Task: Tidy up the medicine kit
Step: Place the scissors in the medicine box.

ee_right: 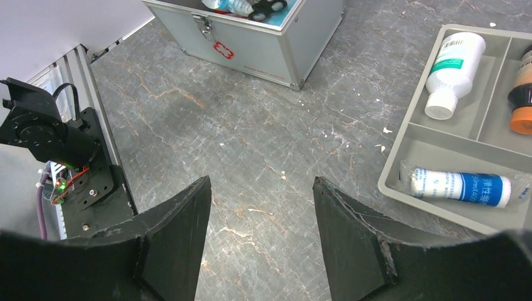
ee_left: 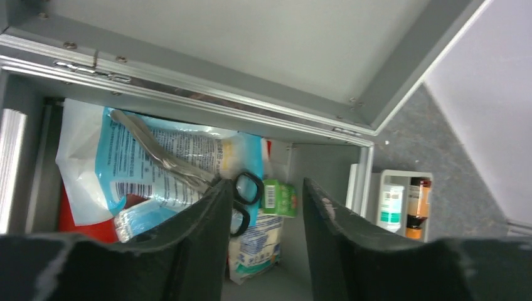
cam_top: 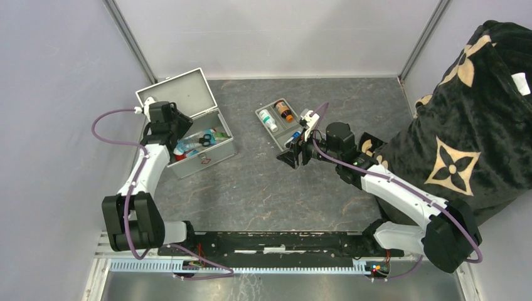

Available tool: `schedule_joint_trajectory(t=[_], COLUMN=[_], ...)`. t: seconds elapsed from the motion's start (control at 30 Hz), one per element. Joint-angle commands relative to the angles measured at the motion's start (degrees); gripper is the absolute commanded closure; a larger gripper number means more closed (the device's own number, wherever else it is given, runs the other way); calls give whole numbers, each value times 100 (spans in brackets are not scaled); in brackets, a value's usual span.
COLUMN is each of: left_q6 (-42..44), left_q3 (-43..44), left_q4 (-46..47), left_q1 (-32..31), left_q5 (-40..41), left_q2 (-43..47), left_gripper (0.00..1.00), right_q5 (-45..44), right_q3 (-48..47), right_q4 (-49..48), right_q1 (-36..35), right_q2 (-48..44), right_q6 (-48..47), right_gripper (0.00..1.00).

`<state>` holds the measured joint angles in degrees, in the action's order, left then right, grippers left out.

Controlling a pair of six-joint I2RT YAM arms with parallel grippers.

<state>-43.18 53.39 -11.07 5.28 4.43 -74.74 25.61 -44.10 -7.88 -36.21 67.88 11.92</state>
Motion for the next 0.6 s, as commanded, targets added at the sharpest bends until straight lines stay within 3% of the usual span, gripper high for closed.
schedule_joint_trajectory(t=[0.0, 0.17, 0.3, 0.57], left_q6=[-37, 248, 672, 1407], left_q3=[250, 538, 694, 1279], left_q4=[-119, -565, -547, -739], left_q1=[10, 9, -85, -1128], left_q5=[454, 834, 253, -228], left_q2=[63, 155, 94, -637], left_gripper=[43, 35, 32, 25], right_q5=[0, -45, -174, -328], right_q3=[67, 50, 102, 125], right_q4=[-48, -29, -42, -5], right_q1=[24, 22, 24, 20], right_q2=[43, 92, 96, 170], right_q6=[-72, -119, -138, -222], right_gripper=[33, 33, 33, 32])
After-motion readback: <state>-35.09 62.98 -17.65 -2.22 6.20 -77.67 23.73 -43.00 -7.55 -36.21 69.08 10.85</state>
